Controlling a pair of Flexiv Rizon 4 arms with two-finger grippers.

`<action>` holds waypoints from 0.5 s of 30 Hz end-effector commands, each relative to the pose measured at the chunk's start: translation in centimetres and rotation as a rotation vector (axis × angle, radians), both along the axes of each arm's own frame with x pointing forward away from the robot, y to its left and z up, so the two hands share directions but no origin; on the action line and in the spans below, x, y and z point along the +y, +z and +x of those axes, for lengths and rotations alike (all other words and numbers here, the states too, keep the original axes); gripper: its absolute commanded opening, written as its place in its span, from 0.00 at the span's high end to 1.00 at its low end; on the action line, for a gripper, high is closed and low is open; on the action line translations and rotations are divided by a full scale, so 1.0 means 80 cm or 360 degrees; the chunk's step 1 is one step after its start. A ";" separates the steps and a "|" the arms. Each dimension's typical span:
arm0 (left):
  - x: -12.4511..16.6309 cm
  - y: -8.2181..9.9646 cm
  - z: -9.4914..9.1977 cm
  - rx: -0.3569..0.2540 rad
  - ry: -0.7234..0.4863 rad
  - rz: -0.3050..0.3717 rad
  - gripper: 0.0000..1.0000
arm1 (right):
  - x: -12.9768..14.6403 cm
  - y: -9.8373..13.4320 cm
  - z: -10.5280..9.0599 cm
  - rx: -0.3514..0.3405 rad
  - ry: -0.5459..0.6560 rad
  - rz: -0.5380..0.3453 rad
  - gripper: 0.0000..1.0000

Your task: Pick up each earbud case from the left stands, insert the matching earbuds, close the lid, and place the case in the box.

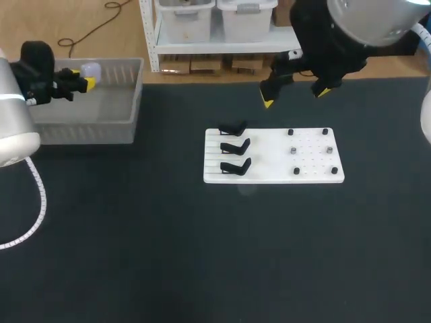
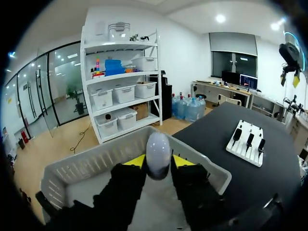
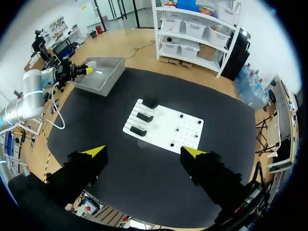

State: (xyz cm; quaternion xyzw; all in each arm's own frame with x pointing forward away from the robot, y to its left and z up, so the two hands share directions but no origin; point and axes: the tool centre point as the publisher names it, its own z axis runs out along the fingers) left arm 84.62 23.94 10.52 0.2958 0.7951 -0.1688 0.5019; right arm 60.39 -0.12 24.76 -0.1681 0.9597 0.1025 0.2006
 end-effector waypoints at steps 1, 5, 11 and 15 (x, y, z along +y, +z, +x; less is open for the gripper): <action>0.004 0.003 -0.012 -0.0072 0.0127 0.0029 0.00 | -0.001 0.000 -0.002 -0.0006 -0.0003 0.0001 0.00; 0.006 0.006 -0.014 -0.0084 0.0137 0.0030 0.00 | -0.001 0.000 -0.002 -0.0006 -0.0003 0.0001 0.00; 0.006 0.006 -0.014 -0.0084 0.0137 0.0030 0.00 | -0.001 0.000 -0.002 -0.0006 -0.0003 0.0001 0.00; 0.006 0.006 -0.014 -0.0084 0.0137 0.0030 0.00 | -0.001 0.000 -0.002 -0.0006 -0.0003 0.0001 0.00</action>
